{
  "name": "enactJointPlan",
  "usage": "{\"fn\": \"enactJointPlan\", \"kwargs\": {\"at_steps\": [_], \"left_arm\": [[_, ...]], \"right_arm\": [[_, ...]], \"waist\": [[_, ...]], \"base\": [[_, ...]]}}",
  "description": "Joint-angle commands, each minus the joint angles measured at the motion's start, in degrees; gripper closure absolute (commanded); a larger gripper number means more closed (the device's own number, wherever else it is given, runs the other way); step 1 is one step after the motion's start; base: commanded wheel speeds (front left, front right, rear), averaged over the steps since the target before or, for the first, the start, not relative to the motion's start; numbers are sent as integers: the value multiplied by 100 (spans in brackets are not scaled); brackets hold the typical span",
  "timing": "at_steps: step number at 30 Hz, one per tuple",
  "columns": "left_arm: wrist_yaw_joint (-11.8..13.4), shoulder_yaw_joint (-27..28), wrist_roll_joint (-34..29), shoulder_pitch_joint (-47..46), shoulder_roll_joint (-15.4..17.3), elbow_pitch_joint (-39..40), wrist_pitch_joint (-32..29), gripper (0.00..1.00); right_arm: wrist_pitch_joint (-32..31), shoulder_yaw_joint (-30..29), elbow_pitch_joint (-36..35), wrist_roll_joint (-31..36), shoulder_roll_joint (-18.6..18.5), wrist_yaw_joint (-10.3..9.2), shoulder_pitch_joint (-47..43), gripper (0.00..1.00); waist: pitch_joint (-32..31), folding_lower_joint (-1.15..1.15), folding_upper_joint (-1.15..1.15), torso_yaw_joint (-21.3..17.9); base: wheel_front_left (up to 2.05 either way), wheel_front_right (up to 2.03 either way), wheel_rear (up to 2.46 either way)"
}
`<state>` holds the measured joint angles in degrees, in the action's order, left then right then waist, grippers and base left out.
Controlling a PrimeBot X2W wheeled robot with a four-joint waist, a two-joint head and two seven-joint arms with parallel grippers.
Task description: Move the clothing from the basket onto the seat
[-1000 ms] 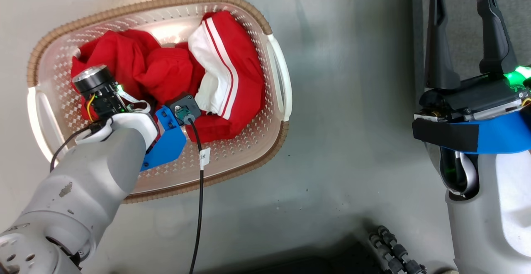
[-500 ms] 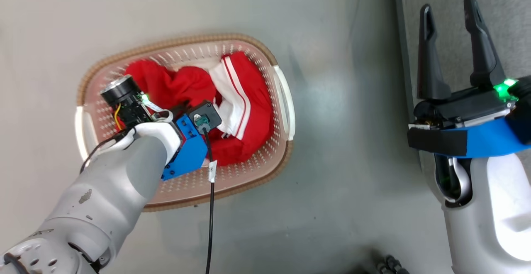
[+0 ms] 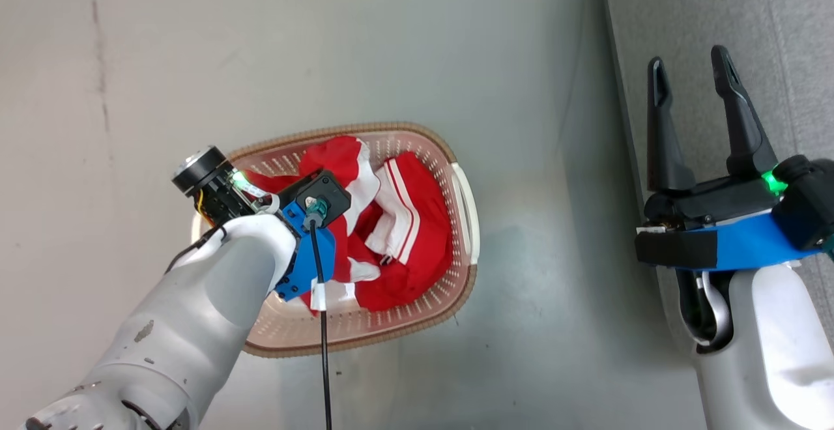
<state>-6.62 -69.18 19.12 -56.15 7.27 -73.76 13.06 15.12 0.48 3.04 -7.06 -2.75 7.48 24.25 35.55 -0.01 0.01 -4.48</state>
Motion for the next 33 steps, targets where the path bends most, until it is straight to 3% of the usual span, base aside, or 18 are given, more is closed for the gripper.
{"fn": "enactJointPlan", "kwargs": {"at_steps": [1, 9, 23, 33], "left_arm": [[53, 78, 81, 90, -37, 41, 88, 100], [221, 427, 404, 225, -96, 454, 217, 100], [665, 1338, 484, 802, 265, 2195, 221, 100], [762, 1996, 432, 1217, 339, 3093, 222, 100]], "right_arm": [[5, -23, 59, 29, -24, 3, -131, 0], [5, -51, 175, 72, -25, 3, -449, 0], [5, -37, 365, 66, -24, 3, -1097, 0], [5, 30, 471, -27, -24, 3, -1503, 0]], "waist": [[-367, 1, -1, 127], [-1089, 1, -1, 281], [-2202, 1, -1, 420], [-2887, 1, -1, 443]], "base": [[0, 0, 0], [0, 0, 0], [0, 0, 0], [0, 0, 0]]}}
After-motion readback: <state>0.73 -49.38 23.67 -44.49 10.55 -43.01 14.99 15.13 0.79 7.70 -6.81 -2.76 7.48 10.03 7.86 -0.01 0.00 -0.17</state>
